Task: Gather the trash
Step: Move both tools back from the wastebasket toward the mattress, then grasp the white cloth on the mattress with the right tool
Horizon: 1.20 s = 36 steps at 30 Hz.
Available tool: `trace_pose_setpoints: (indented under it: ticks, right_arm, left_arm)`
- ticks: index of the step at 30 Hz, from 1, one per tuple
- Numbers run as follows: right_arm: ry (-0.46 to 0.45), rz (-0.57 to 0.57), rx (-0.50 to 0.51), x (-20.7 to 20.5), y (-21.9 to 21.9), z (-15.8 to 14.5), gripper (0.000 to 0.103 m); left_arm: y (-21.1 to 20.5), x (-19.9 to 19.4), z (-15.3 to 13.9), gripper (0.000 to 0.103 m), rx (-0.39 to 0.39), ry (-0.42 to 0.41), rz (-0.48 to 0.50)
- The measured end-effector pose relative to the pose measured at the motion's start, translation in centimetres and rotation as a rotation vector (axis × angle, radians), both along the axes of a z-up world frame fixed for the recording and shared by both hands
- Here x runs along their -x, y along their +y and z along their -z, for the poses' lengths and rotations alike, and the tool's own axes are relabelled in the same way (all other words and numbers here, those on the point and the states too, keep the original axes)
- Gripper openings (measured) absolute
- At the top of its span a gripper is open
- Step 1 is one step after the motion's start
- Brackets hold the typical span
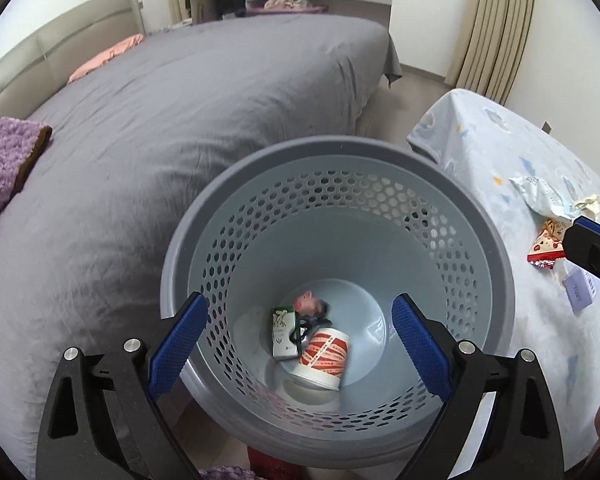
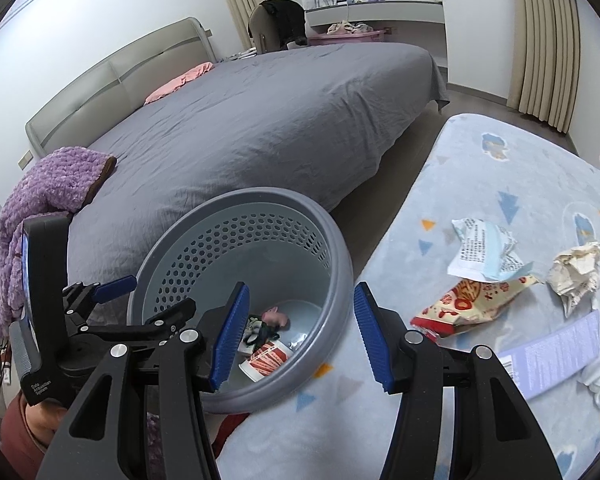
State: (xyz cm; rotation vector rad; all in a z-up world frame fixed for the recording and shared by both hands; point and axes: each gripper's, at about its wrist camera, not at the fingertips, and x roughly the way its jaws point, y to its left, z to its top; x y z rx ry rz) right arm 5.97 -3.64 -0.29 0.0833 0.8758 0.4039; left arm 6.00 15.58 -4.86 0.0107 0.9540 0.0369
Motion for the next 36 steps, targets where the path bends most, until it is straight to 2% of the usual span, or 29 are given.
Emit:
trace_pose_setpoints:
  ticks: [8,15,28,36]
  right_arm:
    - [0.002,0.061,-0.001,2.2,-2.5,0.0,0.056]
    - [0.015,0.161,0.015,4.6,-7.2,0.3,0.056]
    - [0.027,0.37,0.077,8.6,-19.0,0.2,0.056]
    - [0.035,0.393,0.127,8.5,-22.9,0.6,0.06]
  left_arm:
    - [-1.3,1.0,-2.1,0.092,0.016,-0.07,0.016]
    - [-4.4,2.0,-3.9,0.093,0.044,-0.129,0.08]
    - [-11.8,2.8,-5.0,0.094,0.077,-0.164,0.217]
    - [-15.5,2.7,-4.8,0.095,0.077,-0.166,0.271]
